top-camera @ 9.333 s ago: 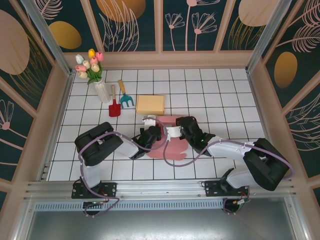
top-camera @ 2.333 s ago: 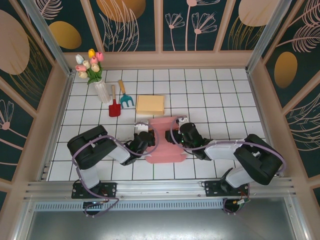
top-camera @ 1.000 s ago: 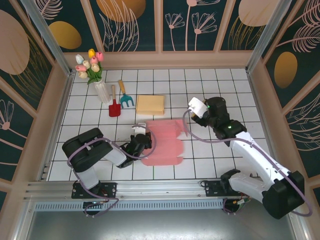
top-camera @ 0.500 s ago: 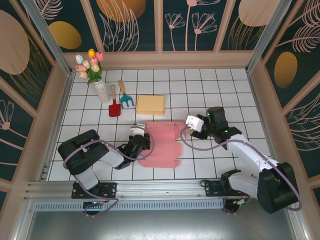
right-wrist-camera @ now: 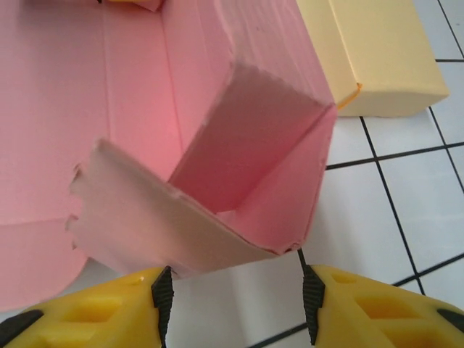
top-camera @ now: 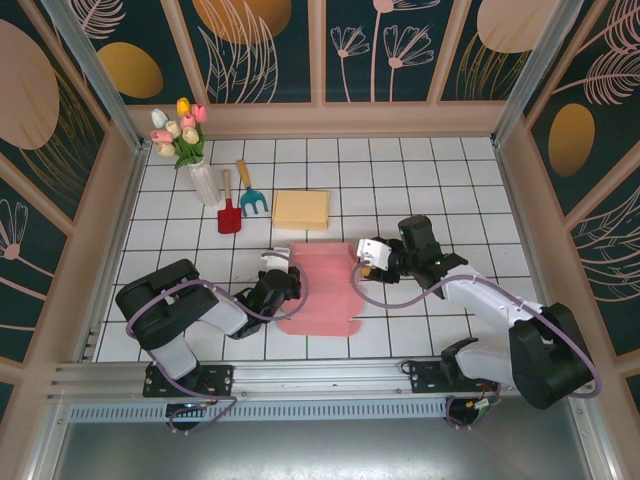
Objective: Fold the paper box
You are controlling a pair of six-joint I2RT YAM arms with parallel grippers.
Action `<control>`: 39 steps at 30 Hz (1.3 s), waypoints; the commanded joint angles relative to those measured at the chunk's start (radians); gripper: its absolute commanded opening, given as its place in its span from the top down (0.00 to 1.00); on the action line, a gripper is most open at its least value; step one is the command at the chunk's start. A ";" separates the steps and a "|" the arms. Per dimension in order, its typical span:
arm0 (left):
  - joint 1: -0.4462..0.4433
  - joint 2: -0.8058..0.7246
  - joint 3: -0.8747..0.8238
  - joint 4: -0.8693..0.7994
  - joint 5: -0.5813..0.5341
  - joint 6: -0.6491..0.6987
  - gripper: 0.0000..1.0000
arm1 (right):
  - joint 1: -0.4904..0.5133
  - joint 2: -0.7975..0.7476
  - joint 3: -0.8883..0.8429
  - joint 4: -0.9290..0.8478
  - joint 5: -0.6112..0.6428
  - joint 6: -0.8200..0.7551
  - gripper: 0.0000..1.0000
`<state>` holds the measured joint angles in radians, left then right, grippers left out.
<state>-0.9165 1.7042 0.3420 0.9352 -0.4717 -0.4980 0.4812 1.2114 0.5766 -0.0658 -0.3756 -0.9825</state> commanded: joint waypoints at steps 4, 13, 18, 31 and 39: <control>-0.002 0.002 0.003 0.015 -0.018 -0.003 1.00 | 0.029 0.042 0.012 0.041 -0.058 0.075 0.53; -0.004 -0.025 0.014 -0.040 -0.055 -0.019 1.00 | 0.117 0.115 0.077 0.152 0.040 0.427 0.52; -0.002 -0.040 0.006 -0.054 -0.076 -0.023 1.00 | 0.159 0.164 0.113 0.212 0.181 0.605 0.54; -0.003 -0.068 0.009 -0.128 -0.178 -0.119 1.00 | 0.314 0.234 -0.025 0.583 0.634 0.839 0.66; -0.003 -0.057 0.034 -0.225 -0.236 -0.231 1.00 | 0.391 0.350 -0.067 0.712 0.940 0.943 0.73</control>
<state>-0.9173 1.6535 0.3492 0.7712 -0.6411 -0.6449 0.8677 1.5349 0.5331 0.5564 0.3531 -0.1299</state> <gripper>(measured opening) 0.112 0.299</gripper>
